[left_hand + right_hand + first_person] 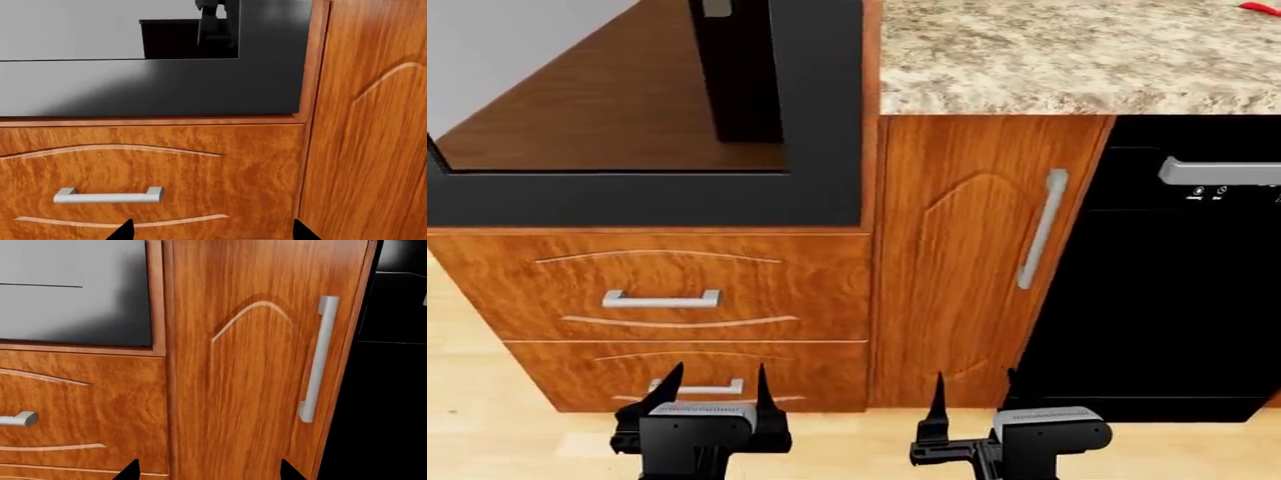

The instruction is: Open the oven door

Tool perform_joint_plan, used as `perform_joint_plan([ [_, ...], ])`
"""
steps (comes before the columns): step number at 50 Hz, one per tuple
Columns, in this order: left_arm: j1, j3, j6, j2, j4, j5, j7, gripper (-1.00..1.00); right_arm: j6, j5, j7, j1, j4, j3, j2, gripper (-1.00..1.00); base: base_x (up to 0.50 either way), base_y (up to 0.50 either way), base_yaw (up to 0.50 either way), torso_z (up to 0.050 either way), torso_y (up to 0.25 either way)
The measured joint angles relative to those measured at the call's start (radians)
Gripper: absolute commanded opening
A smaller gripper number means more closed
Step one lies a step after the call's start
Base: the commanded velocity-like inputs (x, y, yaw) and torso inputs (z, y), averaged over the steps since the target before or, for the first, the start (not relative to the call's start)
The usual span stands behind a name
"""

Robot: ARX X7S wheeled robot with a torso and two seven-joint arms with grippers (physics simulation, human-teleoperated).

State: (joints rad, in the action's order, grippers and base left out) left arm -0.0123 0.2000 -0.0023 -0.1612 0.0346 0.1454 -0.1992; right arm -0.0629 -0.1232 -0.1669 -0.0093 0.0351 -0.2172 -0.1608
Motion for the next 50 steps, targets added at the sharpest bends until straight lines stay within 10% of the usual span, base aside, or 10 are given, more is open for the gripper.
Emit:
perform_joint_plan([
  [50,-0.006,0.020,0.019,-0.024,0.006,0.023,-0.035,1.00,-0.014,-0.029,-0.024,-0.010,-0.010,-0.028,-0.023,1.00,0.02,0.43,0.00,0.000,0.000],
])
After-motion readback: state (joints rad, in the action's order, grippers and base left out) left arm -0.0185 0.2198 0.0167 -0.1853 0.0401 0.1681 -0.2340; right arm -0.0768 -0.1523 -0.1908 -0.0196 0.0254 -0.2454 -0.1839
